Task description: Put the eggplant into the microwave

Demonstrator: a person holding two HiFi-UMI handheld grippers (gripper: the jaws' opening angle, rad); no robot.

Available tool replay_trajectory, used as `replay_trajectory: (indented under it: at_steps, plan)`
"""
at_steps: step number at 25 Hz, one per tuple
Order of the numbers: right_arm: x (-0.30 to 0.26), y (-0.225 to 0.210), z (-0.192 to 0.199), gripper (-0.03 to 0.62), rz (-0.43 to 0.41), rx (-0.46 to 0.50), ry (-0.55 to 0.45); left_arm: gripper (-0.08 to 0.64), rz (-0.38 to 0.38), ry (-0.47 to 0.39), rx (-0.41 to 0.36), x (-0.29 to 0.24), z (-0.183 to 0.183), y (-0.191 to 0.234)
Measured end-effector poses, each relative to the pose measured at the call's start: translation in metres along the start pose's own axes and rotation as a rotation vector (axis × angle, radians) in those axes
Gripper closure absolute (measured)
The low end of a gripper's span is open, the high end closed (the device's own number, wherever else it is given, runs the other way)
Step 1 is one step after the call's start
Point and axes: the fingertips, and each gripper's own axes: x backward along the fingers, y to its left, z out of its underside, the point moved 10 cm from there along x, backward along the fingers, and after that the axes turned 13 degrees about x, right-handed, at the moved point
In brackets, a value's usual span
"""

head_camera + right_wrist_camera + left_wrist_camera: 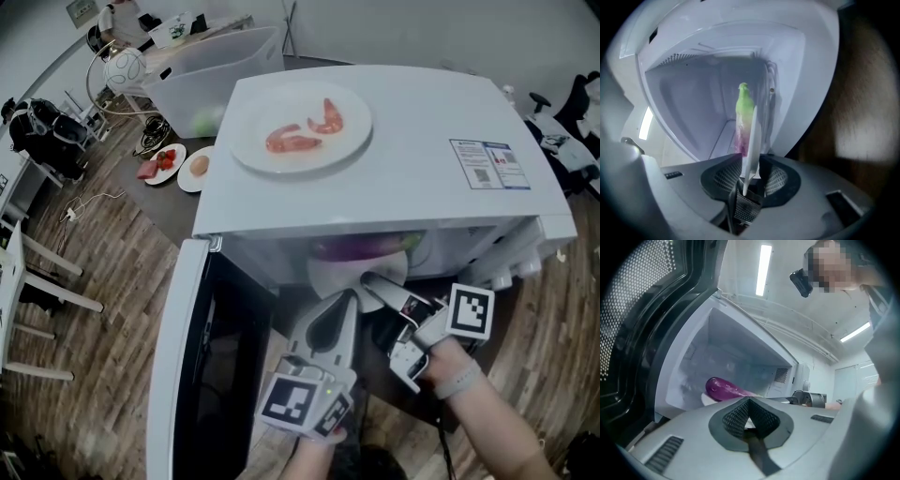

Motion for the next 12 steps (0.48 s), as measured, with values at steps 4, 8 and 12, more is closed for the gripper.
replay_trajectory:
  at_steps: [4, 8, 12]
  plan:
    - [0.007, 0.001, 0.0, 0.477, -0.002, 0.001, 0.001, 0.552, 0.0, -0.011, 0.013, -0.004, -0.003, 0.001]
    - [0.014, 0.002, 0.004, 0.477, -0.008, -0.002, 0.01, 0.552, 0.002, -0.022, 0.026, -0.009, -0.006, 0.001]
    - [0.025, 0.008, 0.012, 0.477, -0.012, 0.013, 0.032, 0.553, 0.006, -0.025, 0.031, -0.012, -0.008, 0.002]
